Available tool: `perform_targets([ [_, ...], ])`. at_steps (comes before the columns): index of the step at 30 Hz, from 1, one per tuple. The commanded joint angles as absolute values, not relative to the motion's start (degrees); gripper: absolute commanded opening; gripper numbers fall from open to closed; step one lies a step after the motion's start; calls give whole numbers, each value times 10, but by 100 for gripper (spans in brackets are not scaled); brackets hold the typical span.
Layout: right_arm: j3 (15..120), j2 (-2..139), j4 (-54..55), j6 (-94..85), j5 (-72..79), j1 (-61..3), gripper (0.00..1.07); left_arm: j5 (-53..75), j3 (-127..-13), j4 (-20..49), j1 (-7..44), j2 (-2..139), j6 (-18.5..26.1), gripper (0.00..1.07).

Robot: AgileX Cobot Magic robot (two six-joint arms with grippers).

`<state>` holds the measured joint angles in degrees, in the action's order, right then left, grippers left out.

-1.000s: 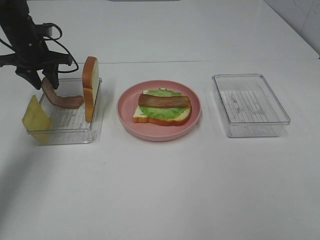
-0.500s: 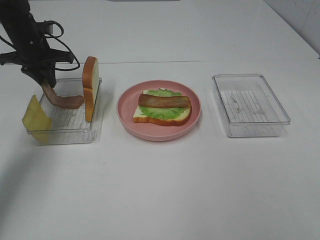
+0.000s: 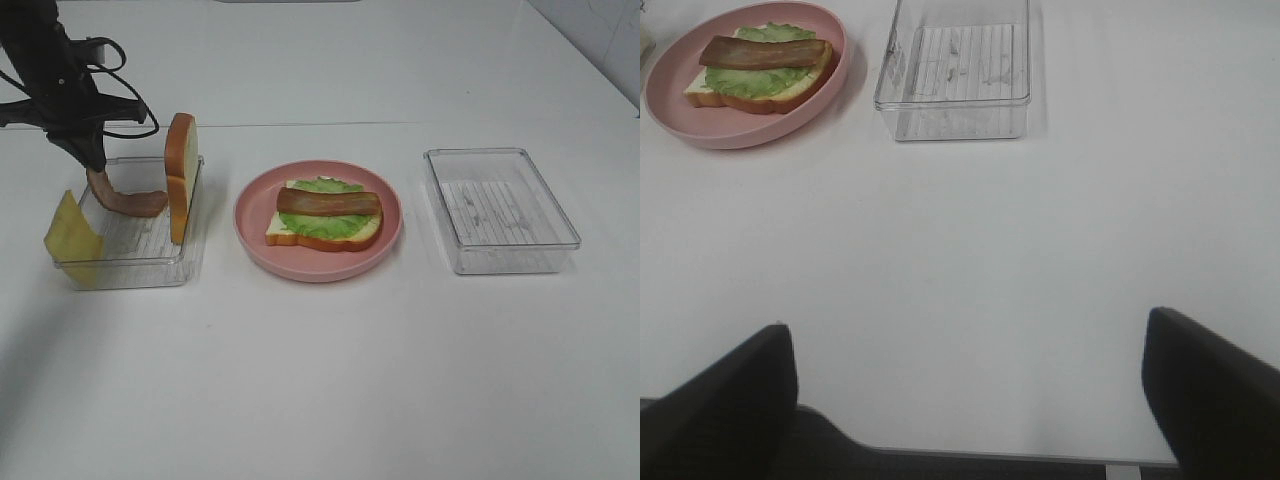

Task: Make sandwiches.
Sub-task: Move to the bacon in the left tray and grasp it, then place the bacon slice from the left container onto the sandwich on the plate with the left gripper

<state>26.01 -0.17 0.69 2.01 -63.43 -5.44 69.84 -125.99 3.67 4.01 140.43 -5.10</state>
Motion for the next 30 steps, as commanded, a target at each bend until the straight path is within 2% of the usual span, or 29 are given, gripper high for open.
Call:
perform_targets([
  [1, 258, -16, 6, 15, -630, -53, 89, 755, -1262, 42, 44, 1388, -61, 0],
  [17, 258, -16, 6, 16, -630, -53, 89, 755, -1267, 68, 62, 1248, -69, 0],
  [19, 258, -16, 6, 17, -630, -53, 89, 755, -1298, 96, 84, 1234, -69, 0],
  [25, 258, -15, 6, 17, -630, -53, 89, 755, -1345, 114, 112, 1234, -69, 0],
  [27, 258, -15, 6, 17, -630, -53, 89, 735, -1382, 128, 143, 1234, -70, 0],
  [30, 258, -15, 6, 17, -630, -53, 89, 706, -1394, 152, 163, 1234, -69, 0],
])
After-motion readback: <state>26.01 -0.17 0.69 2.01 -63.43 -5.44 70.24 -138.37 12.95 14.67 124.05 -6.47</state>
